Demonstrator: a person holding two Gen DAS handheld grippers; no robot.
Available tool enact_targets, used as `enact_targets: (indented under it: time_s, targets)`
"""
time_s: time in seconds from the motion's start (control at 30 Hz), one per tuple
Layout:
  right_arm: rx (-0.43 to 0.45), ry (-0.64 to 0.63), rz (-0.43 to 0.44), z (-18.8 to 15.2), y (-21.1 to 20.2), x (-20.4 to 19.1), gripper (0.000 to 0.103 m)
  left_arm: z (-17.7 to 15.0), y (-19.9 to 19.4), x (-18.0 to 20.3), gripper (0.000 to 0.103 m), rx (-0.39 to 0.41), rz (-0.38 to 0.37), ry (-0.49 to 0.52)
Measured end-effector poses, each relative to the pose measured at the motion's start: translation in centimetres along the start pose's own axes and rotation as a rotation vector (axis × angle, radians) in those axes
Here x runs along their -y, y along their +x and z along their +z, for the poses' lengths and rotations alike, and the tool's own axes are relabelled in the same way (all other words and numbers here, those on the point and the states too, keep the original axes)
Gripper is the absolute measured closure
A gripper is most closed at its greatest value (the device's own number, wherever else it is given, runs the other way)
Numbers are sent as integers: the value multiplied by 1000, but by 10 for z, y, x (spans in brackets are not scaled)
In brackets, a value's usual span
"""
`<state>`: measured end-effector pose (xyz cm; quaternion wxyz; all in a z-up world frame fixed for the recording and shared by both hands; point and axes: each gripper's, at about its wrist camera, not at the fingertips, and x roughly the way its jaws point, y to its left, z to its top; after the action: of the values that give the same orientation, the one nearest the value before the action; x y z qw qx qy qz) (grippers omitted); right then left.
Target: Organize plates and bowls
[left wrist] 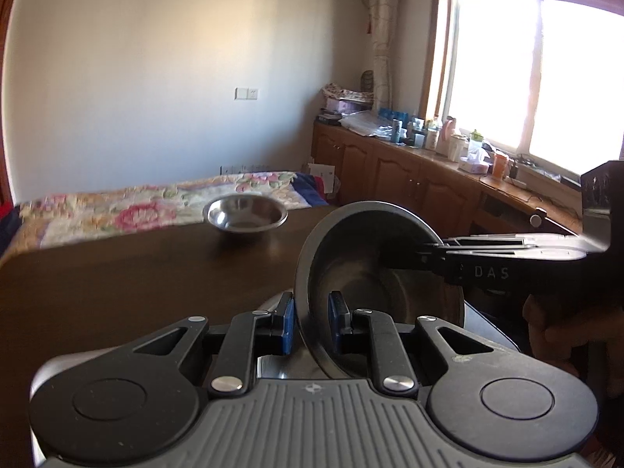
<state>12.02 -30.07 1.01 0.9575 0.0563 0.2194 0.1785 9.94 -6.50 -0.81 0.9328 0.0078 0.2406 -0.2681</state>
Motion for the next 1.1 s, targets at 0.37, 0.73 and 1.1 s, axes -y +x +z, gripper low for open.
enact_targets:
  time_s: [0.37, 0.73, 1.1]
  targets:
    - [19, 33, 0, -25, 8, -10, 83, -16, -2, -6, 83, 12, 31, -15]
    - [15, 42, -33, -38, 19, -7, 83, -27, 18, -2, 83, -24, 60, -1]
    - [-7, -56, -85, -37, 24, -15, 85, -30, 28, -3, 83, -35, 91, 18]
